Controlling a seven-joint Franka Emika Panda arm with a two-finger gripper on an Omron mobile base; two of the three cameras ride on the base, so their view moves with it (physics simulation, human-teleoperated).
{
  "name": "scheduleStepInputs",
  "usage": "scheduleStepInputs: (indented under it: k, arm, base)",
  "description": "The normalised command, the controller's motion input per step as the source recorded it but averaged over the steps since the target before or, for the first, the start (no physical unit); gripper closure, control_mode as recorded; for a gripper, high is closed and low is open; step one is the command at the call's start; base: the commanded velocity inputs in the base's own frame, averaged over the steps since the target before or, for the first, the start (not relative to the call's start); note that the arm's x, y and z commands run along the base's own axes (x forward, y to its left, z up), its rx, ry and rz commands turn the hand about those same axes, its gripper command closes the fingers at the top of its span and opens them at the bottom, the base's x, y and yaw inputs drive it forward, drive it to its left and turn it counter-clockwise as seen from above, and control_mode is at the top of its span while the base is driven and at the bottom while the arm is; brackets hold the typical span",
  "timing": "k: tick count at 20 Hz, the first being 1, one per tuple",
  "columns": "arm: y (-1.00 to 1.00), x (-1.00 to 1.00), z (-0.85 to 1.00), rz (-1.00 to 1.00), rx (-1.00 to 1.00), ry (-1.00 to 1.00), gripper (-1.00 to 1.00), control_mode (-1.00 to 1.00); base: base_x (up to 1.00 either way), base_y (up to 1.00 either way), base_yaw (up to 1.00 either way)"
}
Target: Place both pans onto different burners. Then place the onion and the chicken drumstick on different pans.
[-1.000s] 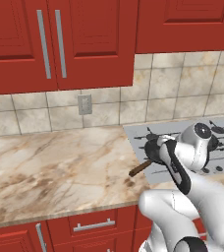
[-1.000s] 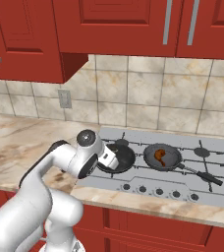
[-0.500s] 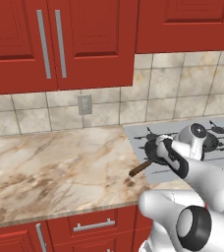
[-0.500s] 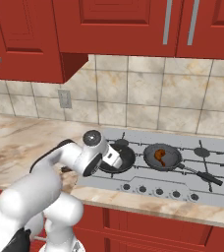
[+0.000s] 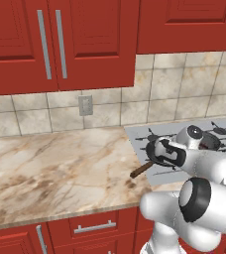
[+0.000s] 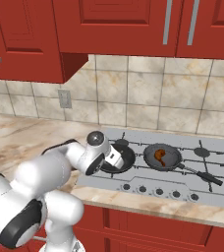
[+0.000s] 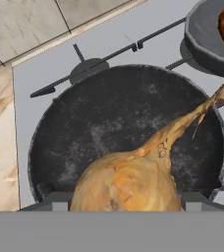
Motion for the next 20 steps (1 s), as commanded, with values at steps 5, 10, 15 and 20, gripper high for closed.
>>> scheduleStepInputs:
  k: [5,10,15,20]
  arm:
    - [-0.05,0.20,-0.19,0.00,0.00,0.02,1.00,-1.00]
    - [-0.10,0.21,-0.15,0.00,0.00,0.03,1.00,-1.00]
    - [-0.10,0.20,-0.13,0.00,0.00,0.03,1.00,-1.00]
    - [-0.03,0.24,-0.11,0.00,0.00,0.02,1.00,-1.00]
  base:
    - [0.00,0.00,0.00]
    - [0.00,0.00,0.00]
    - [0.00,0.00,0.00]
    - [0.00,0.00,0.00]
